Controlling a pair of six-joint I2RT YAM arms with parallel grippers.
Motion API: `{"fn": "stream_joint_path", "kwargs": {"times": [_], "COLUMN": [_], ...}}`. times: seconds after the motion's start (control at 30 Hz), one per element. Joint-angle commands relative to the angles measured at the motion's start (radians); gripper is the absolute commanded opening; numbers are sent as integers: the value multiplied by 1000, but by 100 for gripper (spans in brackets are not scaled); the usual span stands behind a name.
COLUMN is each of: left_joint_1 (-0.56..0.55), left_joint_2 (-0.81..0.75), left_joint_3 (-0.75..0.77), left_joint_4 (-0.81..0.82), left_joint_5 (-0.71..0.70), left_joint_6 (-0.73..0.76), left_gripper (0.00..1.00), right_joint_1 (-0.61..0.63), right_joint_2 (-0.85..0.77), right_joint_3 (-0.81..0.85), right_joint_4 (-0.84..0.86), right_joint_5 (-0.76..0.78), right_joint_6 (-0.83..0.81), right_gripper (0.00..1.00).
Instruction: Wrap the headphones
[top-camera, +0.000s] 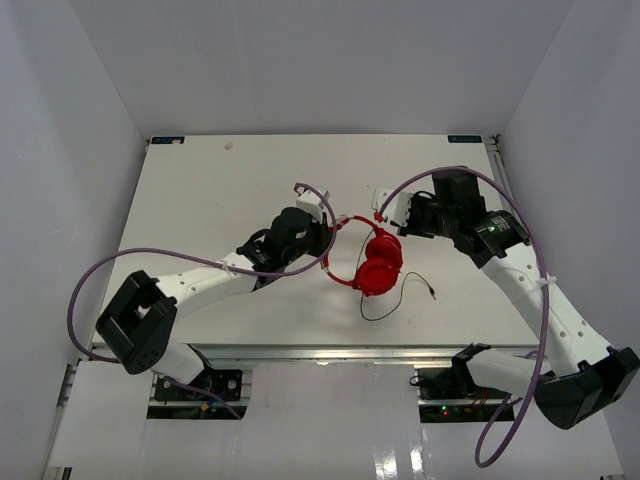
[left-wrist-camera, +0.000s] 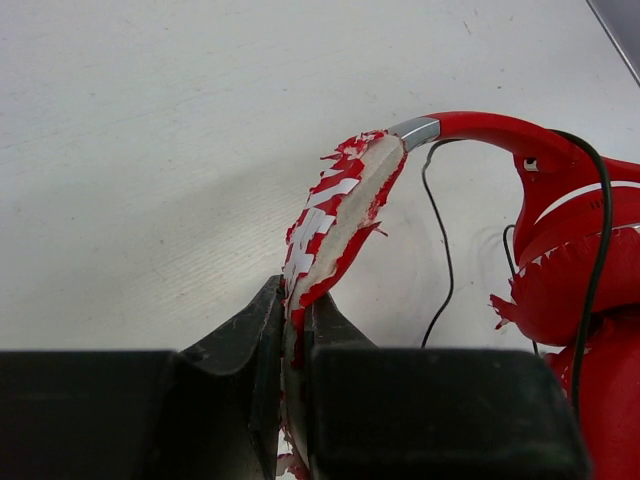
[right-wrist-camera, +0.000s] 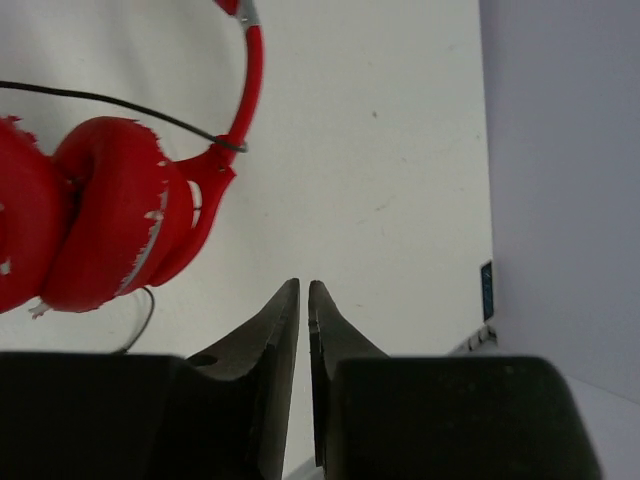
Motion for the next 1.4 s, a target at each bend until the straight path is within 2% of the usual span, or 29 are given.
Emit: {"fn": "stream_joint_path", "kwargs": {"times": [0.0, 0.07, 0.13, 0.27, 0.33, 0.47, 0.57, 0.63, 0.77, 0.9, 1.03, 1.17, 1.37], "left_joint_1": [4, 4, 7, 24, 30, 31, 37, 40, 61, 99, 123, 131, 134], "left_joint_2": [-127, -147, -168, -193, -198, -196, -184, -176, -163, -144, -124, -113, -122], "left_joint_3": [-7, -3, -5, -28, -35, -39, -37, -44, -54, -56, -58, -52, -53], "left_joint_4": [57, 38, 12, -3, -12, -16, -25, -30, -42, -53, -44, -36, -32], "left_joint_5": [-113, -156, -198, -218, -212, -220, -228, -231, -244, -235, -209, -192, -184], "left_joint_6": [-16, -8, -5, -12, -35, -67, -97, -117, -159, -208, -244, -261, -266], "left_gripper": [0, 0, 0, 0, 0, 0, 0, 0, 0, 0, 0, 0, 0], "right_joint_1": [-52, -72, -96, -131, -131, -125, -97, -65, -31, -7, 3, 9, 13], "right_joint_2": [-38, -70, -88, -105, -115, -155, -178, -182, -162, -103, -21, 62, 153], "right_joint_3": [14, -2, -1, -18, -76, -307, -424, -516, -605, -654, -650, -618, -590], "right_joint_4": [-195, -300, -372, -578, -615, -590, -426, -276, 26, 216, 281, 262, 268], "right_joint_5": [-378, -477, -558, -646, -632, -606, -587, -552, -472, -397, -362, -359, -345], "right_joint_6": [-110, -232, -353, -560, -663, -899, -849, -749, -621, -527, -486, -477, -459], "right_gripper": [36, 55, 65, 76, 77, 81, 82, 81, 79, 78, 75, 65, 58]}}
